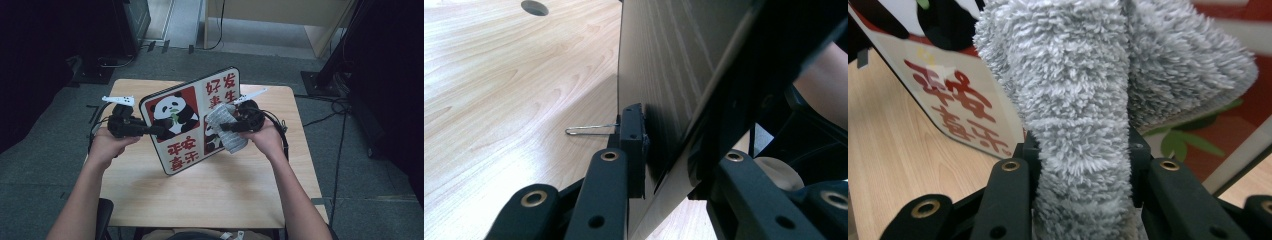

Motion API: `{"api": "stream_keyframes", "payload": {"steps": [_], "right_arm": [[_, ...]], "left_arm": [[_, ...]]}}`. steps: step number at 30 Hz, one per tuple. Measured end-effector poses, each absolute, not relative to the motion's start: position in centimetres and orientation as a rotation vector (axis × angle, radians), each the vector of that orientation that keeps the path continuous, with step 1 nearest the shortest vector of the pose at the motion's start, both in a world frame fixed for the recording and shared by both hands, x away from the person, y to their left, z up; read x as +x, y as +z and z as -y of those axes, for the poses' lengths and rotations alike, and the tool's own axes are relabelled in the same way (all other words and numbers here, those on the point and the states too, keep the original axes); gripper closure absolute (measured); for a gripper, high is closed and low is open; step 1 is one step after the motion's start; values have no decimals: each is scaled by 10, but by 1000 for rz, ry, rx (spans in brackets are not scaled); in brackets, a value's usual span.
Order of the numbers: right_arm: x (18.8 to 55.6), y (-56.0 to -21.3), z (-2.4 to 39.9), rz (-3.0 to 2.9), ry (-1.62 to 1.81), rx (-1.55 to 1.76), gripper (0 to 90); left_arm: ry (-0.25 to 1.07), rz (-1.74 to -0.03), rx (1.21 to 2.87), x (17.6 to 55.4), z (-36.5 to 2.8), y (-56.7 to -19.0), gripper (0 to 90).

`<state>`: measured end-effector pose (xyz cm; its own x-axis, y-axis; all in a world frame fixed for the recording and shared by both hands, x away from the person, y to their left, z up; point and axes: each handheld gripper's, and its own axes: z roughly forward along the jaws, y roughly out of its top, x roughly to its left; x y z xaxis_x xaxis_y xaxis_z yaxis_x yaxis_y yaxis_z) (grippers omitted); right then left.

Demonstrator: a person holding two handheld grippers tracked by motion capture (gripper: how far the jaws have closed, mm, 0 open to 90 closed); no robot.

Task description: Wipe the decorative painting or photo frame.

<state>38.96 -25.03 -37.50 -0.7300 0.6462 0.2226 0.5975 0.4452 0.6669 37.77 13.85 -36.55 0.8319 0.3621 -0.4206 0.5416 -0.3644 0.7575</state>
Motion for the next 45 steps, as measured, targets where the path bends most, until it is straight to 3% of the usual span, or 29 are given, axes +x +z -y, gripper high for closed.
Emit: {"api": "stream_keyframes", "payload": {"steps": [45], "right_arm": [[374,-446,254,-2689,1070,1227,660]], "left_arm": [[-228,-663,1991,378,-139,-366,760]]}}
